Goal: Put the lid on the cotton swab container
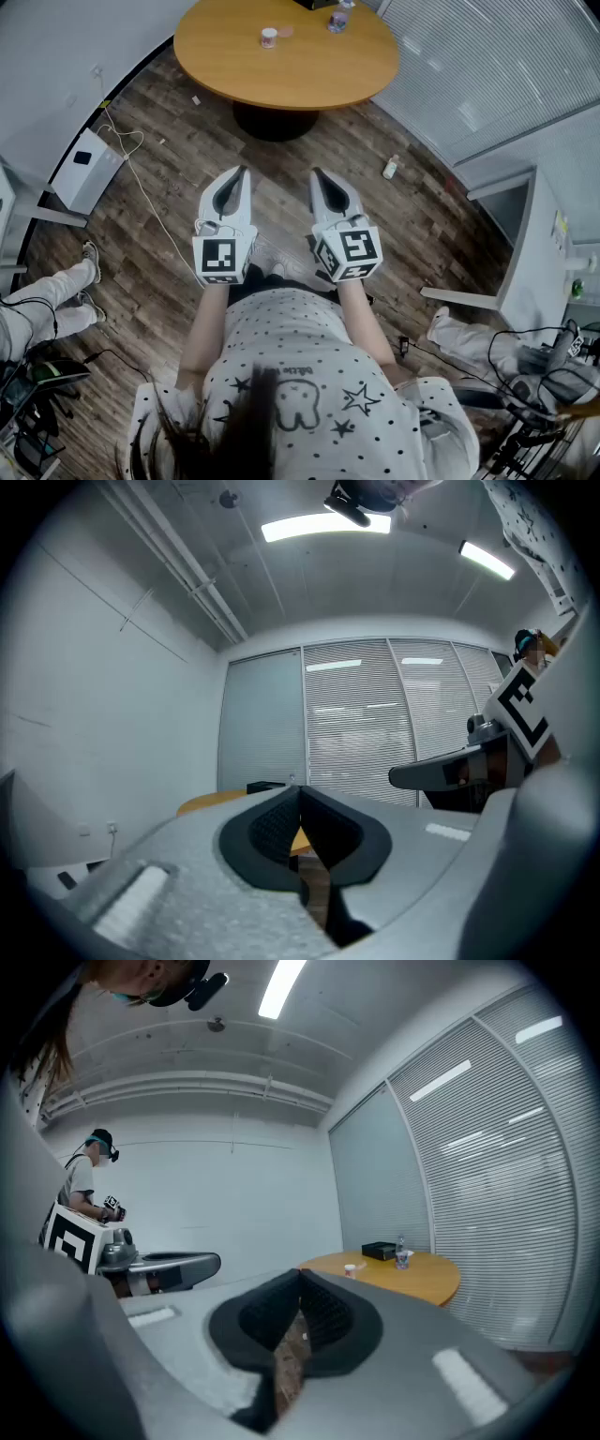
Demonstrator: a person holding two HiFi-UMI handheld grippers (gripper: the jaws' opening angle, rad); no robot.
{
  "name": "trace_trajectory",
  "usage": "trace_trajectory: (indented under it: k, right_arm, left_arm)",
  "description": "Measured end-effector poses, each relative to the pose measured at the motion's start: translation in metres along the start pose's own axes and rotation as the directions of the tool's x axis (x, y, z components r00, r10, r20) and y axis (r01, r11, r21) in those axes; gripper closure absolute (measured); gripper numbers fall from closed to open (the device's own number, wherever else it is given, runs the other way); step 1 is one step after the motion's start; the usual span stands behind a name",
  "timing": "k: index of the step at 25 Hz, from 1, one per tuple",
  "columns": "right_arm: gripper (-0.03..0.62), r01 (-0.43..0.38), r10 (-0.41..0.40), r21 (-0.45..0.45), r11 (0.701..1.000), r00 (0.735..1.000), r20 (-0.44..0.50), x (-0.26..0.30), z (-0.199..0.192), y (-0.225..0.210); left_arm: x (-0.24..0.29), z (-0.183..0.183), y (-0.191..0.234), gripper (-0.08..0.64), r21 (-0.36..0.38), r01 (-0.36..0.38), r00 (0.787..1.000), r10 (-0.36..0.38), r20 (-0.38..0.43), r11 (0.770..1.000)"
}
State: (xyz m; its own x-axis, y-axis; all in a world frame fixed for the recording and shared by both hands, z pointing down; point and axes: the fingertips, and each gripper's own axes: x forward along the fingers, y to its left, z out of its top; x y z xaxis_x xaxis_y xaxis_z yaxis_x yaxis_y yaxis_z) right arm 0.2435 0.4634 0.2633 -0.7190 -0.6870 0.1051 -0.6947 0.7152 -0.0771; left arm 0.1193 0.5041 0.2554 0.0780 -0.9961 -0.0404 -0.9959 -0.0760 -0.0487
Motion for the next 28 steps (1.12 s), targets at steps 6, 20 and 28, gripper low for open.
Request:
trace_trajectory:
  k: [6,20,28]
  right_arm:
    - [0.589,-0.001,0.001,-0.002,1.0,1.0,-0.003,0.003,-0.001,0.002]
    - [0.589,-0.024,0.024,0.002,1.0,1.0,0.02,0.002,0.005,-0.008]
    - [0.589,0.021,-0.022,0.041,0.999,0.999,0.026,-0.005,-0.001,-0.026]
  left_arm:
    - [0.001,-0.001,0.001,0.549,0.0,0.006,1.0,-0.006,-0.003,1.0]
    - [0.01,0.001,-0.006,0.549,-0.003,0.002,1.0,-0.002,-0.002,1.0]
    - [0.011,0.001,-0.011,0.549,-0.013,0.005,1.0,-0.005,-0.01,1.0]
